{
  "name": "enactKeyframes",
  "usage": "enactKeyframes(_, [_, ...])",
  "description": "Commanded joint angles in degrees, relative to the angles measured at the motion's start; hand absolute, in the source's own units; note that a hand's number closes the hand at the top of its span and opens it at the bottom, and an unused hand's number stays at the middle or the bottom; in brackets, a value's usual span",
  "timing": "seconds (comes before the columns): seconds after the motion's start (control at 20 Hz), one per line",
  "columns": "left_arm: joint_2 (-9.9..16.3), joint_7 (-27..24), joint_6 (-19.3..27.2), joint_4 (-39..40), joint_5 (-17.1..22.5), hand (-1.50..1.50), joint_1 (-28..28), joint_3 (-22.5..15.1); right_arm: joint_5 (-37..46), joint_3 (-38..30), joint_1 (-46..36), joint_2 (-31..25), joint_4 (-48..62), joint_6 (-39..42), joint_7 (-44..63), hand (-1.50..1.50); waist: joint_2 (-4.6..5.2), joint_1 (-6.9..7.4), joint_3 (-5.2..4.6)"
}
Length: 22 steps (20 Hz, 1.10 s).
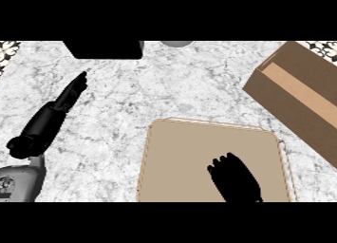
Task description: Pick the bell pepper from the tray and place it in the cardboard box
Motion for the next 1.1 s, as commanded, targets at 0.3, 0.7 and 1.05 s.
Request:
enactKeyframes(0.3, [0.05, 0.71, -0.86, 0.82, -0.75, 0.00, -2.12, 1.92, 8.73, 3.11, 1.44, 1.66, -0.07, -9.52, -5.38, 1.50, 0.10, -0.29, 0.13])
enactKeyframes(0.7, [-2.15, -1.83, -0.09, 2.56, -1.85, 0.00, -1.54, -0.15, -10.00, -19.31, -15.64, 16.16, 15.85, -14.10, -10.54, 1.50, 0.88, 1.11, 0.19])
enactKeyframes(1.05, [-1.00, 0.36, -1.30, -1.58, -1.49, 0.00, 0.34, 0.86, -6.73, -24.11, -23.32, 12.78, 13.73, -17.06, -13.28, 1.50, 0.13, 0.20, 0.14])
